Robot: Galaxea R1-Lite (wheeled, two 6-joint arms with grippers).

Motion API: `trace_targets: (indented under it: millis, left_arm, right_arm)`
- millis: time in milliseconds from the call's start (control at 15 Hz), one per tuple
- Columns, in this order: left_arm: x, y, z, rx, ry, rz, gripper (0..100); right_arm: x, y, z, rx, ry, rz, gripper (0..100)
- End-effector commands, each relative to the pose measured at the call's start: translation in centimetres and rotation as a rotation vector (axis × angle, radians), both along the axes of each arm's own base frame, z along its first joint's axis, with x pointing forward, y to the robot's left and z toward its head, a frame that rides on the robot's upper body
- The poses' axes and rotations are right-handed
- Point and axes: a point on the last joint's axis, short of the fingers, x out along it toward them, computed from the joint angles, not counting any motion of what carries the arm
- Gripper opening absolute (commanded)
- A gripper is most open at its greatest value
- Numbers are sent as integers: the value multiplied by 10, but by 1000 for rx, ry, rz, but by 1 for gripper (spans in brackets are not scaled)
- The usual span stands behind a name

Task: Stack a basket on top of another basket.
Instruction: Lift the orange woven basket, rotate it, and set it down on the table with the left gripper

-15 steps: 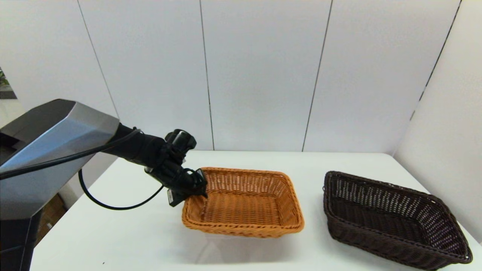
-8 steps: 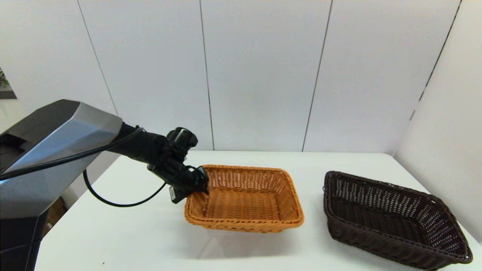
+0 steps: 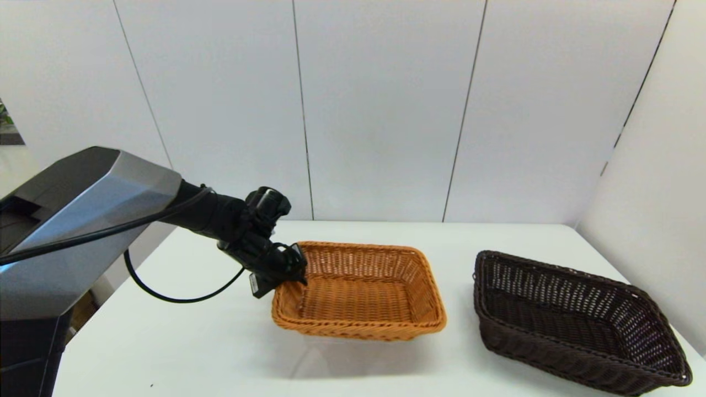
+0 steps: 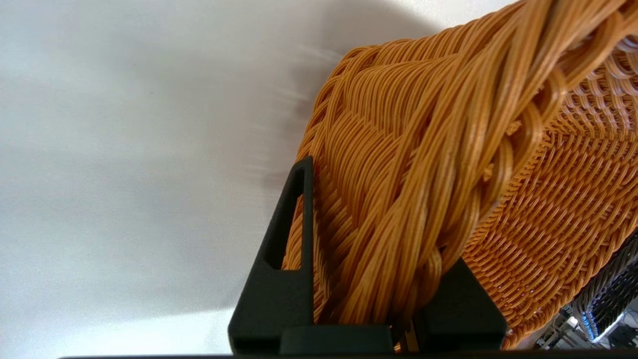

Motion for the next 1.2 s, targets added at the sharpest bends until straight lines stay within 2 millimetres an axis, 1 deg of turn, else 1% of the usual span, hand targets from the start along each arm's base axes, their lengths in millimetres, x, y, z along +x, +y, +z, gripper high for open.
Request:
trace_targets:
  millis: [67,333,800,1200]
  left_arm:
    - [1,-2,0,-3,1,4,0]
    - [8,-4,0,-12,1,19,0]
    - [8,-6,2,-41,6,7,0]
    - [6,-13,-4,-30,16,-15,0]
  right_arm:
    - [0,0,0,0,-1,0,100]
    - [0,0,0,0,-1,0,100]
    - [0,0,0,0,1,0,100]
    - [0,0,0,0,-1,0,100]
